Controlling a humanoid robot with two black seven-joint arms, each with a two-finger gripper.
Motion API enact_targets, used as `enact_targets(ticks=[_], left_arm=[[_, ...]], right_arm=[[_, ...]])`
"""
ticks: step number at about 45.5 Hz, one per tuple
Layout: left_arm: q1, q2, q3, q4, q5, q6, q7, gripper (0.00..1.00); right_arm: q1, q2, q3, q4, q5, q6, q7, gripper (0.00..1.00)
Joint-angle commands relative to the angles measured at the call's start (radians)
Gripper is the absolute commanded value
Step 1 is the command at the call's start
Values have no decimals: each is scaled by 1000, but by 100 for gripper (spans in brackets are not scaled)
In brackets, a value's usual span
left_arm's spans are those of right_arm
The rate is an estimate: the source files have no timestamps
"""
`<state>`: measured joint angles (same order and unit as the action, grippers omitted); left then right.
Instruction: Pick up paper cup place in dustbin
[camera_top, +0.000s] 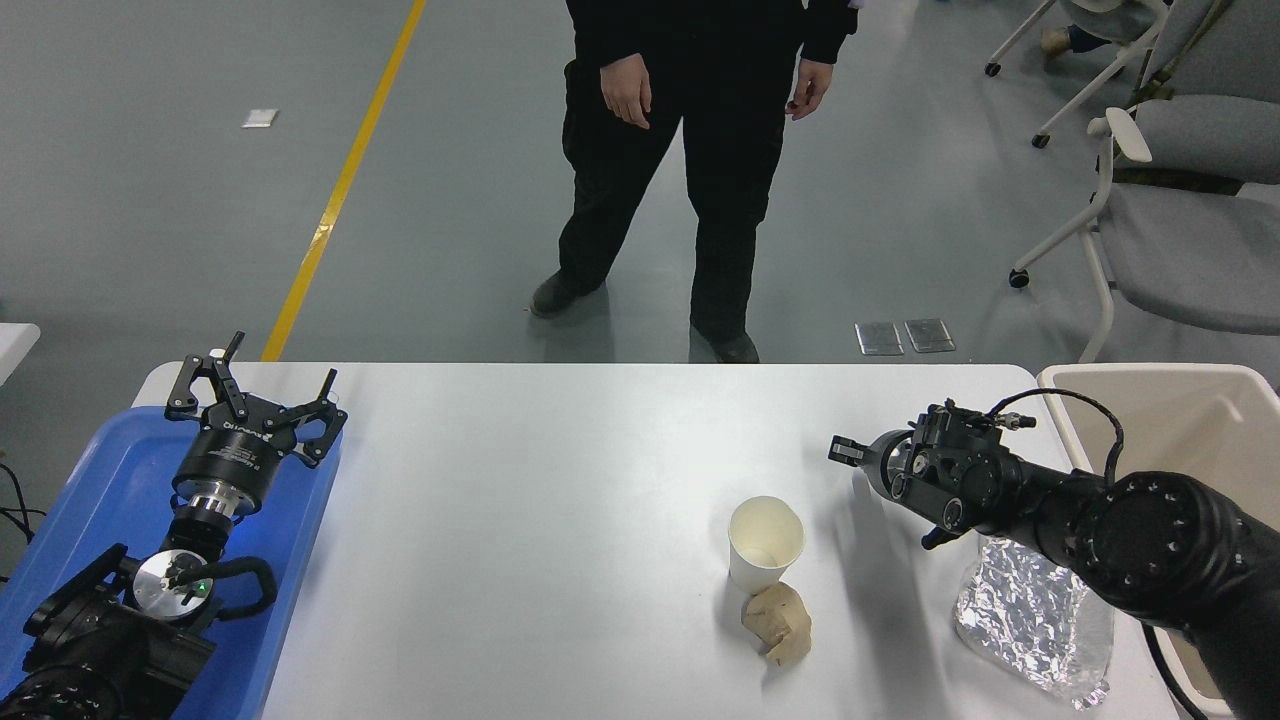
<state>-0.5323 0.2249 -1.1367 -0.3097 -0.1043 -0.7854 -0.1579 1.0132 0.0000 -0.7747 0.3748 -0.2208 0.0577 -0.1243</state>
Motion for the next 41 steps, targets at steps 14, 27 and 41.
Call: enact_targets(ticks=[14, 27, 41], left_arm=[[0, -1, 0, 0, -2, 0, 0, 99], [0, -1, 0, 0, 0, 0, -2, 99], [0, -1, 0, 0, 0, 0, 0, 99]], right_arm=[[1, 0, 2, -1, 0, -1, -1, 0], [1, 0, 2, -4, 0, 1, 0, 0], [-2, 0, 26, -5, 1, 1, 0, 0]])
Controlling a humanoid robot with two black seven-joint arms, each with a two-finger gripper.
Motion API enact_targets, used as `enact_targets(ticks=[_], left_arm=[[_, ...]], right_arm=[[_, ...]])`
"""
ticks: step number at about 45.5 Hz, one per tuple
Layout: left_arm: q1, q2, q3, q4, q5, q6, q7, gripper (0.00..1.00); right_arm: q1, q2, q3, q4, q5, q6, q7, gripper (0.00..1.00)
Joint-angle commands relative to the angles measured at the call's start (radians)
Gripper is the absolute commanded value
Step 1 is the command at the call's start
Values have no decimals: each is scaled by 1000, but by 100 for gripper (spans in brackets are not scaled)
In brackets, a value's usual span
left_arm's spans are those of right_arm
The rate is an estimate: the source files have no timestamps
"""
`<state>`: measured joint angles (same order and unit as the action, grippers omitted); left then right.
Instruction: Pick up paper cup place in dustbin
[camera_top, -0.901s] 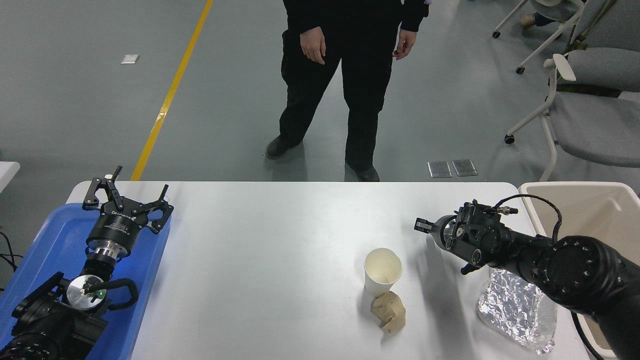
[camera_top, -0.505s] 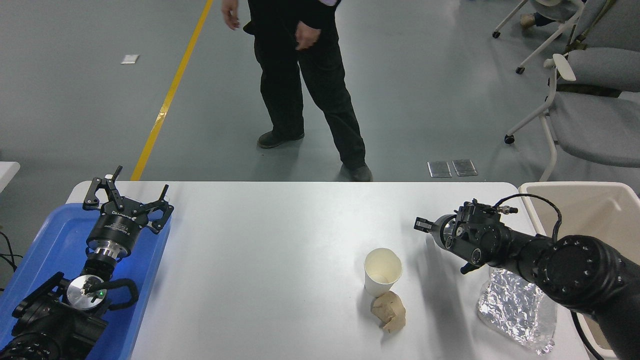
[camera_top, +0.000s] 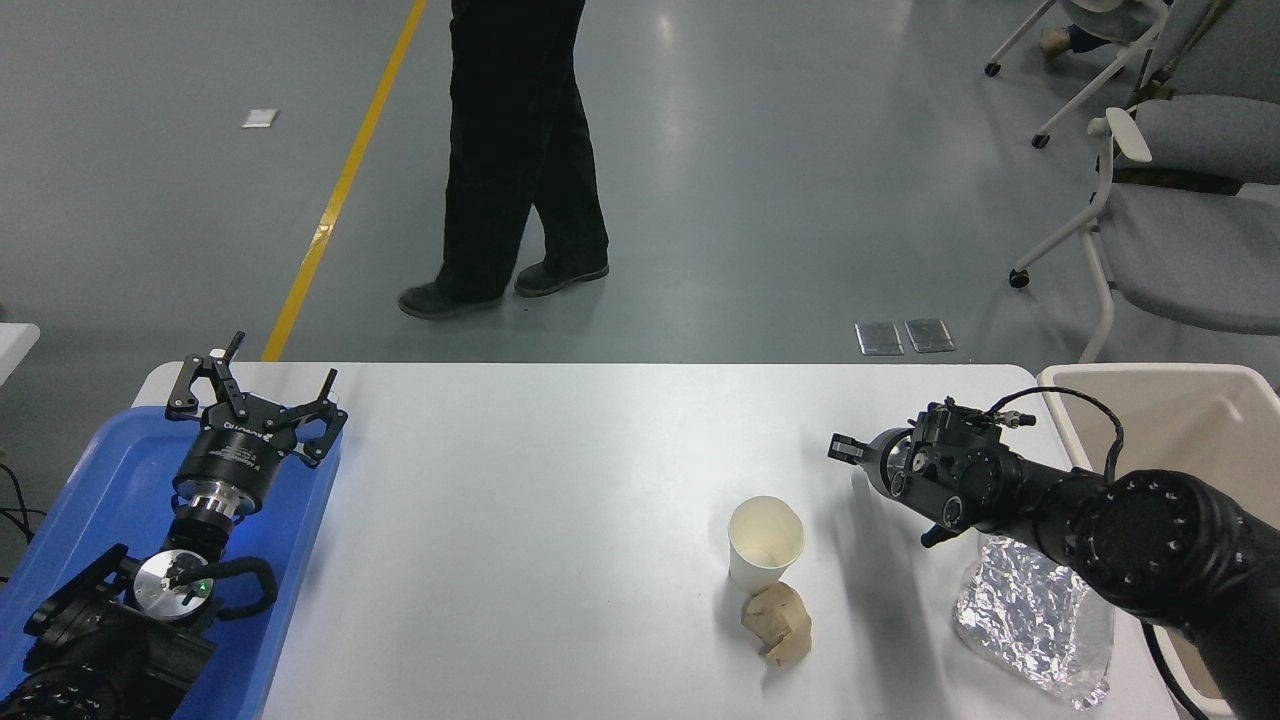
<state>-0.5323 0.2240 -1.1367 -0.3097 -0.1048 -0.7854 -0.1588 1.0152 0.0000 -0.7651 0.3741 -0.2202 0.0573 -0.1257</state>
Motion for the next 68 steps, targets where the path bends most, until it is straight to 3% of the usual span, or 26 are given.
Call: enact_targets(ticks=[1, 36, 37, 38, 40, 41, 52, 58, 68], left_arm=[[-2, 0, 2, 0, 1, 0, 1, 99], [-3, 1, 5, 0, 1, 0, 2, 99], [-3, 1, 5, 0, 1, 0, 2, 99], [-3, 1, 3, 0, 1, 0, 2, 99], [-2, 1, 3, 0, 1, 0, 2, 99], [-2, 1, 2, 0, 1, 0, 2, 99], [0, 1, 0, 0, 1, 0, 1, 99], [0, 1, 0, 0, 1, 0, 1, 99], [-2, 0, 2, 0, 1, 0, 1, 99]], right_arm=[[-7, 0, 16, -6, 1, -1, 4, 0], [-7, 0, 38, 14, -2, -1, 4, 0], [-1, 0, 94, 29, -2, -1, 3, 8], [0, 0, 127, 34, -4, -4, 3, 24], [-3, 0, 180, 35, -2, -22, 3, 77], [0, 0, 199, 37, -2, -22, 3, 97], [150, 0, 67, 257, 13, 4, 1, 100], [336, -34, -19, 479, 110, 2, 3, 100], [467, -48, -101, 534, 226, 21, 1, 100]])
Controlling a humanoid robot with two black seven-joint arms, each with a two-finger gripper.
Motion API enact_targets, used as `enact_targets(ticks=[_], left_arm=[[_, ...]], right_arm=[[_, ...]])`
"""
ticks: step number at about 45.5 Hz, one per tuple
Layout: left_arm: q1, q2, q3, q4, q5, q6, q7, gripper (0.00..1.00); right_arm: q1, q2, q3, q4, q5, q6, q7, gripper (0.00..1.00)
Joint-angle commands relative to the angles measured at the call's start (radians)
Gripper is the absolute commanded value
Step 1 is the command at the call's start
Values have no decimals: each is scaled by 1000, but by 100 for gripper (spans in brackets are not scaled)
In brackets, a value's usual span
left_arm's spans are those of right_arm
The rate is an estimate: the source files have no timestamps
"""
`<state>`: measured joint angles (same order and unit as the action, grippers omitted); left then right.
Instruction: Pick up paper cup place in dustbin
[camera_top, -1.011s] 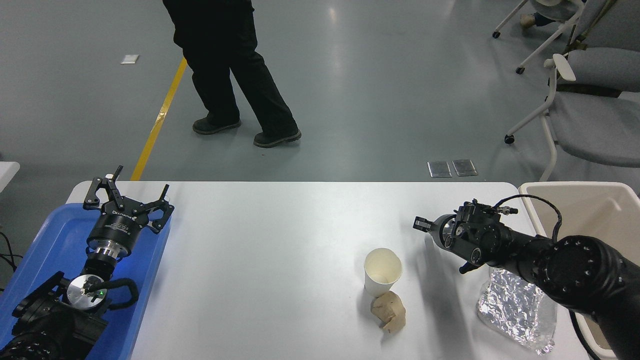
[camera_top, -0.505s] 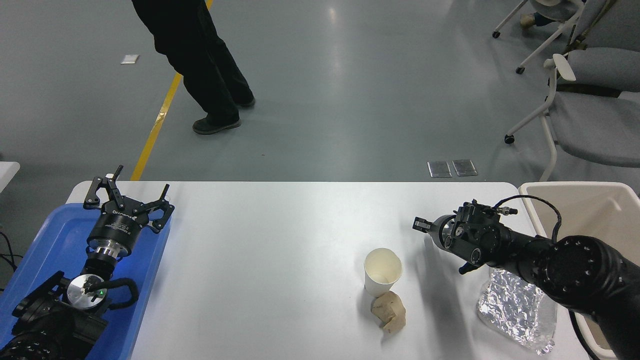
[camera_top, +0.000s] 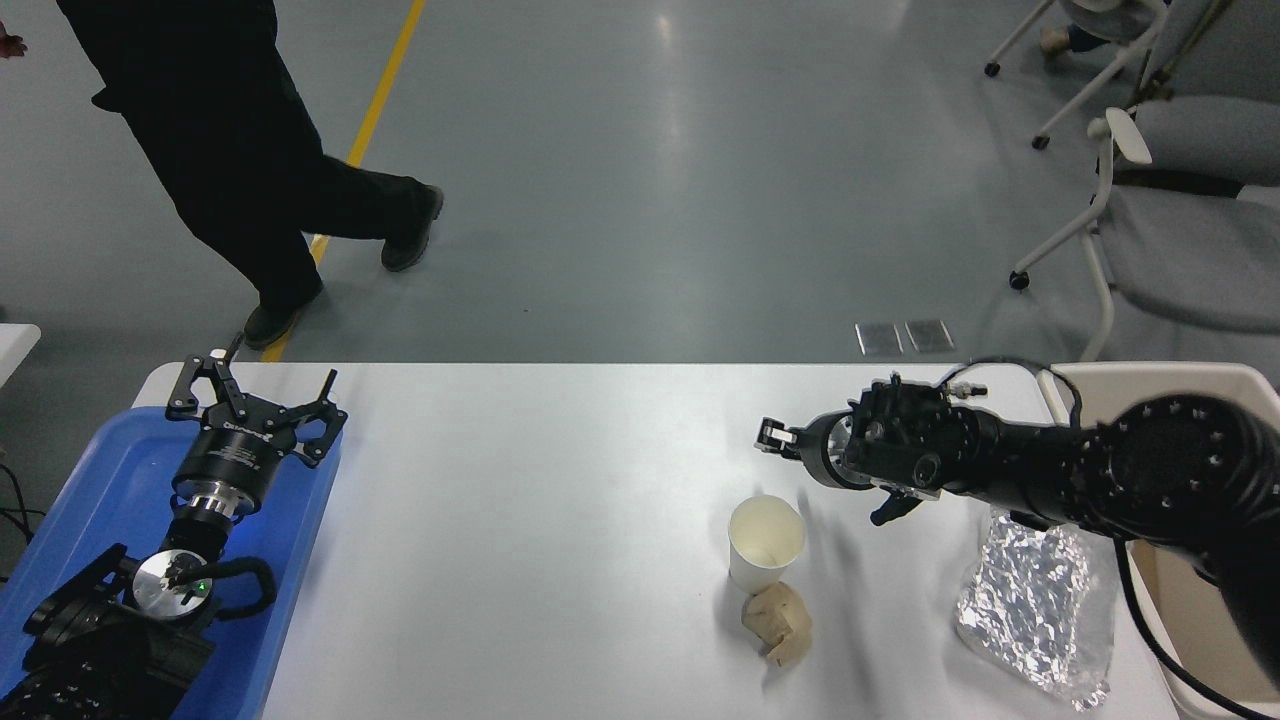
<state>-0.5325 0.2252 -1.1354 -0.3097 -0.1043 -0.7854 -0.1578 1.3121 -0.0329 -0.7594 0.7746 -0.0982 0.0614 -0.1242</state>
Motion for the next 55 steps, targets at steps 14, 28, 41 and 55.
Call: enact_targets(ticks=[14, 28, 41, 55], left_arm=[[-1, 0, 2, 0, 0, 0, 1, 99], [-1, 0, 2, 0, 0, 0, 1, 99], [-1, 0, 2, 0, 0, 0, 1, 99], [-1, 0, 3, 0, 0, 0, 3, 99]], right_arm=[[341, -22, -239, 233, 106, 126, 0, 100], [578, -38, -264, 339, 106, 521, 0, 100], [823, -70, -285, 489, 106, 724, 0, 100], [1016, -84, -334, 571, 107, 724, 0, 100]])
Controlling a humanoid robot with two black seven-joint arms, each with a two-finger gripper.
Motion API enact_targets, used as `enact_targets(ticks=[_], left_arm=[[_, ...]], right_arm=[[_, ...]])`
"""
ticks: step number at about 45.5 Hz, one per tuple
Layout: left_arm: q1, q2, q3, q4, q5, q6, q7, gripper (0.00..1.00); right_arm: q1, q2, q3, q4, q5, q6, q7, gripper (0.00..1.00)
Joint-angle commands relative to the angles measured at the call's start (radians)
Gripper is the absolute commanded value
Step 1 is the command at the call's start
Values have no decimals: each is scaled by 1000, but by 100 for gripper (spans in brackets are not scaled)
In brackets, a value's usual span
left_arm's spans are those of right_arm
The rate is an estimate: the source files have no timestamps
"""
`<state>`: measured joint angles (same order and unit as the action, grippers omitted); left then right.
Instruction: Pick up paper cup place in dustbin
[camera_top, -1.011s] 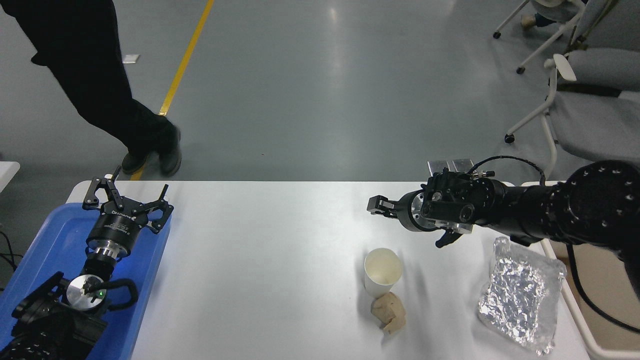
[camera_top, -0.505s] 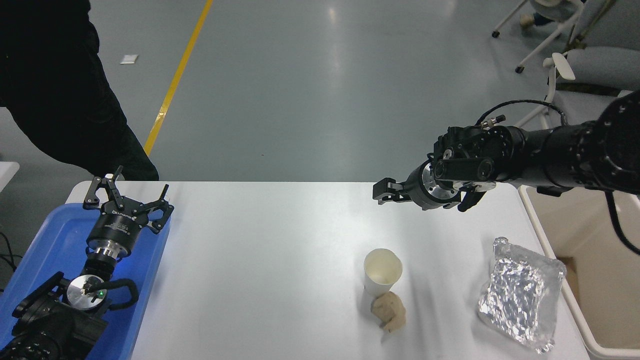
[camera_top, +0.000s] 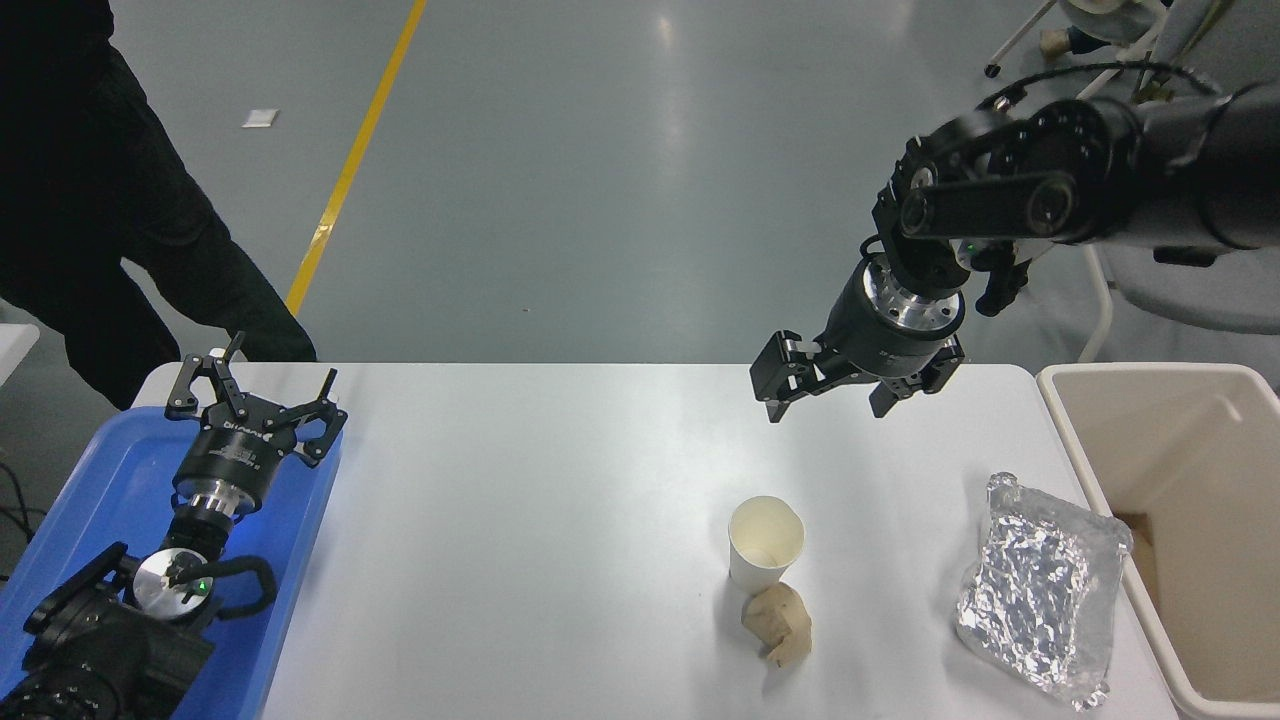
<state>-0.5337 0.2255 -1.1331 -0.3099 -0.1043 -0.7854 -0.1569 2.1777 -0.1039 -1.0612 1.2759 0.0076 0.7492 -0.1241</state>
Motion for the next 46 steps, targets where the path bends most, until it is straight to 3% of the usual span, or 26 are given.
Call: enact_targets(ticks=[1, 19, 32, 41, 46], left_arm=[[0, 0, 1, 0, 0, 0, 2, 99], [0, 0, 1, 0, 0, 0, 2, 99], [0, 0, 1, 0, 0, 0, 2, 99], [-2, -2, 1, -2, 1, 0, 2, 99], [-2, -2, 1, -2, 1, 0, 2, 99]], right_arm=[[157, -16, -34, 71, 2, 36, 0, 100], [137, -26, -37, 72, 2, 36, 0, 100], [-87, -17, -5, 2, -9, 36, -2, 100], [-240, 42, -3, -39, -21, 36, -9, 100], [-321, 79, 16, -69, -21, -60, -11, 100]])
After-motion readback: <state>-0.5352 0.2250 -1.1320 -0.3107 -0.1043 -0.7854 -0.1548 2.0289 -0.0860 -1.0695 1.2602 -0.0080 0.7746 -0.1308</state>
